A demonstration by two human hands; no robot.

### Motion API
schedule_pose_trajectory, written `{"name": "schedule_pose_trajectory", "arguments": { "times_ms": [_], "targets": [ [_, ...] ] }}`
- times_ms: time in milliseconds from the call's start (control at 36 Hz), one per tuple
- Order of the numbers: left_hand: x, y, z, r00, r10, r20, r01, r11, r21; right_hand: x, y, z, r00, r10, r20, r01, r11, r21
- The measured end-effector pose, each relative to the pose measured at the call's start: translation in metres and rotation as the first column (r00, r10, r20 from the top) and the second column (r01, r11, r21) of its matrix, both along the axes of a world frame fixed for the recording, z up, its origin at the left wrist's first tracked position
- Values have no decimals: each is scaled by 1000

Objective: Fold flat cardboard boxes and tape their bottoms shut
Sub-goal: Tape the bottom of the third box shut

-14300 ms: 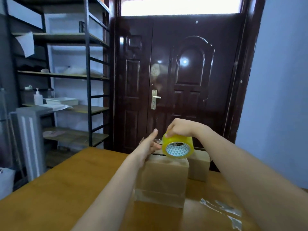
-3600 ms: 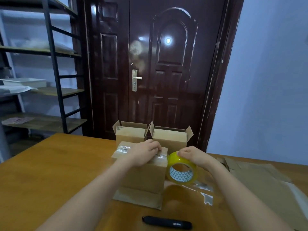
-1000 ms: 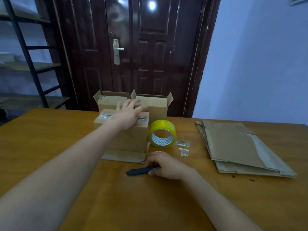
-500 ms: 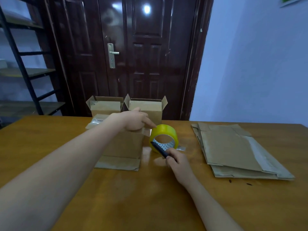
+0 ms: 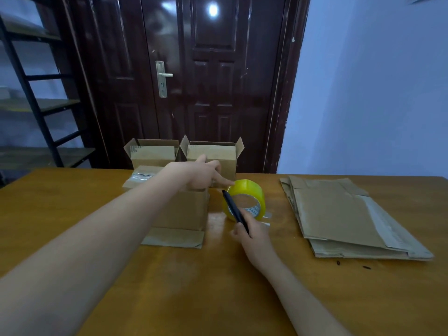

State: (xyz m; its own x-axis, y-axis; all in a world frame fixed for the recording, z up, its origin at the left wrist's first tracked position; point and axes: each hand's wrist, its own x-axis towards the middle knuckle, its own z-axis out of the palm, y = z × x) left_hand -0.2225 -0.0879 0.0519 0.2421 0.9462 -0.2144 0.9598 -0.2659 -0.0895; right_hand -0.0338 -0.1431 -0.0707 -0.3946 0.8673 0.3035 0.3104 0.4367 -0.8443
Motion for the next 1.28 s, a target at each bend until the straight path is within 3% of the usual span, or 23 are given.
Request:
{"name": "schedule_pose_trajectory", "arguments": {
  "times_ms": [139,500,611,778,1278],
  "targets": [
    [2,2,10,999,2,-48,-5,998,-58,-3,2,-4,993,-48,104,43,998,46],
    [3,2,11,993,-49,-111,47,999,-19,-8,-8,8,958,-250,143,214,951,224],
    [-2,-1,1,996,-74,-47,75,997,23,-7,-9,9,955,-258,144,225,951,211],
    [-13,4,-16,976,-88,197,85,996,27,-8,-12,11,955,-248,165,206,951,232],
    [-11,2,-11,975,-42,220,49,998,-25,-28,-2,31,877,-342,337,227,913,338]
  ]
}}
